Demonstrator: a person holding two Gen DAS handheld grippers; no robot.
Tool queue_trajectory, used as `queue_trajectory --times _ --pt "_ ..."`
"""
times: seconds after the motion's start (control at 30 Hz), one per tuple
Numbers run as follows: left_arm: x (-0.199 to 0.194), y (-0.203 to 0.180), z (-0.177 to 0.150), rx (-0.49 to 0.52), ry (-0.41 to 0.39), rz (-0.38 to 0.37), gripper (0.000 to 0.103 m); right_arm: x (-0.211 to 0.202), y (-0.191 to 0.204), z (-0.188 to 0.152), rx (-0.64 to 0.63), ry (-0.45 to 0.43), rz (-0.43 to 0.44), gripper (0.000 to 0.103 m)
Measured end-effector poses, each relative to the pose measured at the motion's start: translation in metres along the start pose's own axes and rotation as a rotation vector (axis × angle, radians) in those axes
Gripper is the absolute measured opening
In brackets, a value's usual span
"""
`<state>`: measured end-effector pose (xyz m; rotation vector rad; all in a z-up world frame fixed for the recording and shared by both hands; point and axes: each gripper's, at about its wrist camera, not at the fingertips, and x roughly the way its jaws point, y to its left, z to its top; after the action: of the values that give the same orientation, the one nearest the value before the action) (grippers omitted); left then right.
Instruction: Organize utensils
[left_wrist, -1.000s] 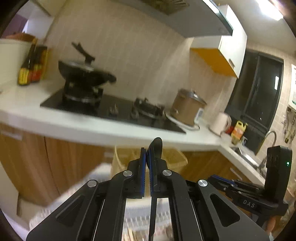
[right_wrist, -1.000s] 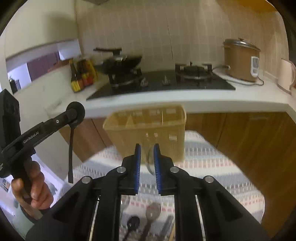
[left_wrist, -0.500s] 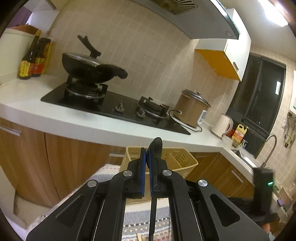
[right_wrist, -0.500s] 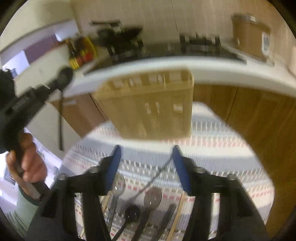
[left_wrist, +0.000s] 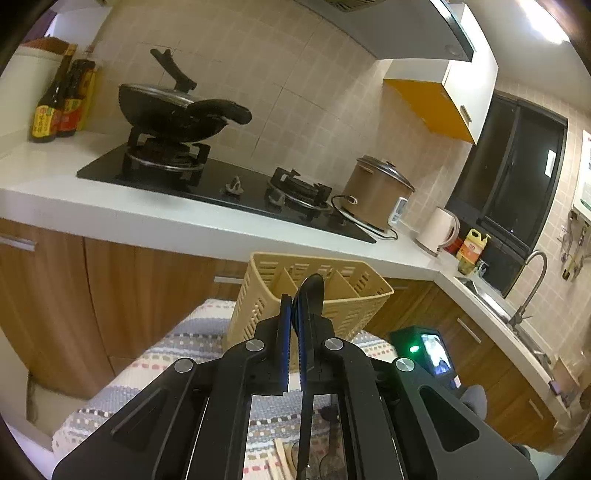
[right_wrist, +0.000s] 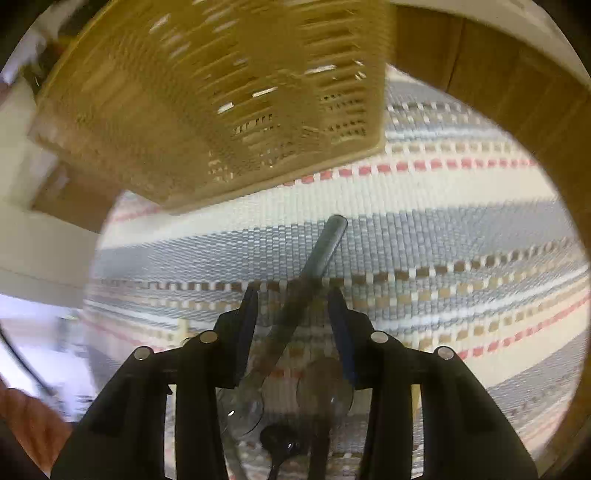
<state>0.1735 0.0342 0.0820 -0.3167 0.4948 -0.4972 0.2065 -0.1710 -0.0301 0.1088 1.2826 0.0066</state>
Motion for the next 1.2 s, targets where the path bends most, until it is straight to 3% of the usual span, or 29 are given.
queue_trajectory --times 0.07,0.1,0.2,0.6,0.77,0.9,1.03,1.2 --pt "0.000 0.002 -0.001 -0.005 0.000 -0.004 0.001 0.001 0.016 -0.003 -0.074 -0.031 -0.102 0.016" --pt "0.000 0.003 -0.001 -0.007 0.000 -0.007 0.001 0.000 0.022 -0.006 -0.093 -0.037 -0.101 0.014" --pt "0.000 0.004 -0.001 -0.012 -0.005 -0.009 0.001 -0.009 0.021 -0.014 -0.068 -0.070 0.010 0.001" --pt "-0.010 -0.011 0.027 0.009 -0.100 -0.016 0.001 -0.101 0.001 -0.042 -0.069 -0.378 0.227 0.001" --pt "-0.009 -0.023 0.052 0.027 -0.173 -0.012 0.001 -0.162 -0.001 -0.031 -0.079 -0.592 0.260 0.001" --pt "0.002 -0.031 0.073 0.025 -0.225 -0.015 0.001 -0.197 -0.015 -0.005 -0.075 -0.713 0.252 0.001" --pt "0.019 -0.036 0.088 0.036 -0.275 0.007 0.001 -0.211 -0.032 0.021 -0.056 -0.785 0.242 0.001" --pt "0.050 -0.028 0.101 0.019 -0.280 0.013 0.001 -0.218 -0.048 0.048 -0.018 -0.823 0.195 0.000"
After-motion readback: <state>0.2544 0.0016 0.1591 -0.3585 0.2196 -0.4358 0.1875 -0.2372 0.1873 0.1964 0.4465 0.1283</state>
